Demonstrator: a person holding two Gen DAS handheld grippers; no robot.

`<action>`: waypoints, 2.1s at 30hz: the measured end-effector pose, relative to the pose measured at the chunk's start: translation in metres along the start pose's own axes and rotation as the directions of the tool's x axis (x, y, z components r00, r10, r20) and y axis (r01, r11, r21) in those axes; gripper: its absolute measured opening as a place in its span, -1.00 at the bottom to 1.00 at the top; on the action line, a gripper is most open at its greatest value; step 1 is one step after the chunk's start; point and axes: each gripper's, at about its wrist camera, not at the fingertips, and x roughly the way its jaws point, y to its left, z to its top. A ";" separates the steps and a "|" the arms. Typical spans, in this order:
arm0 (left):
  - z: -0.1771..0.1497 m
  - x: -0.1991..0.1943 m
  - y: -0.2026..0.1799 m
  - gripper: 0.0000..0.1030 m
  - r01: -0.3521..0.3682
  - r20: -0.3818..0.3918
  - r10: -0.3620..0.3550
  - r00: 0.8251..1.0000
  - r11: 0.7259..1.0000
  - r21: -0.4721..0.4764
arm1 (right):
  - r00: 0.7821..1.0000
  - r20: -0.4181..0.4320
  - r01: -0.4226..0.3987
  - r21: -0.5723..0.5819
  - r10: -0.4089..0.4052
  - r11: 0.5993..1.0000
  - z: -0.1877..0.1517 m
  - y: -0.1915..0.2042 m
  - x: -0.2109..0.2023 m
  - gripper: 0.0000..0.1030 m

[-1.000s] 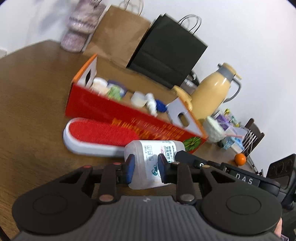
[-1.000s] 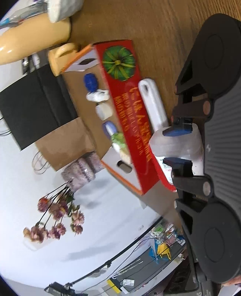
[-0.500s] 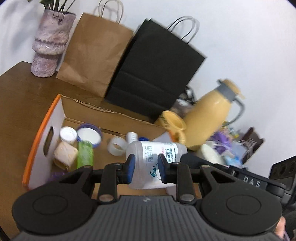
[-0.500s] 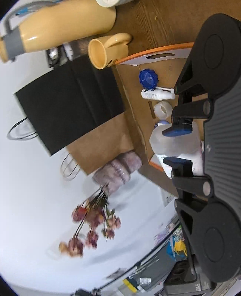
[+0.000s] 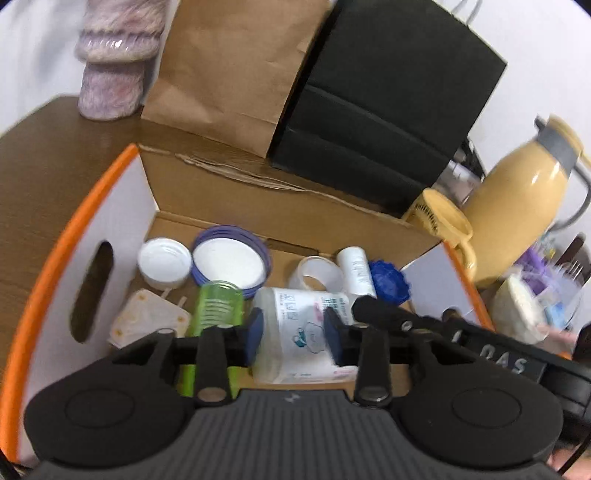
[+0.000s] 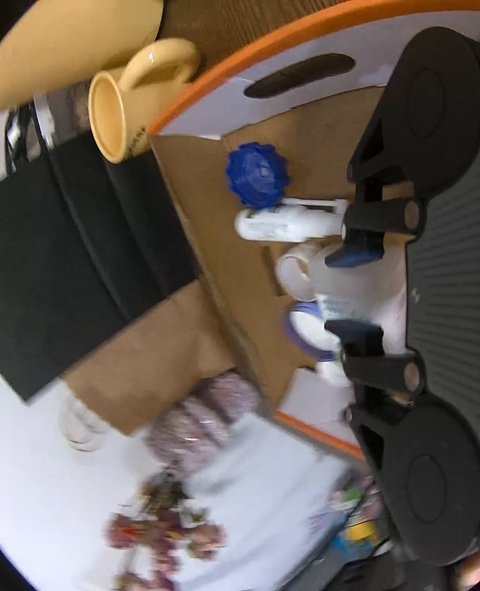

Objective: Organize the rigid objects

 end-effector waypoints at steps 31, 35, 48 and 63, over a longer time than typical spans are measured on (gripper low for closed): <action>-0.237 -0.325 0.017 1.00 -0.304 0.560 0.165 0.812 0.939 0.164 | 0.920 0.392 0.234 -0.519 -0.015 0.822 -0.201 0.069 -0.292 0.73; -0.276 -0.347 0.019 1.00 -0.271 0.555 0.152 0.818 0.953 0.138 | 0.905 0.425 0.251 -0.509 -0.012 0.823 -0.247 0.068 -0.319 0.76; -0.330 -0.373 0.003 1.00 -0.299 0.600 0.093 0.795 0.920 0.253 | 0.878 0.478 0.294 -0.528 -0.007 0.796 -0.313 0.068 -0.371 0.79; -0.202 -0.242 0.029 0.85 -0.218 0.379 0.106 0.919 0.939 0.266 | 0.955 0.265 0.250 -0.461 -0.137 0.852 -0.177 0.043 -0.224 -0.18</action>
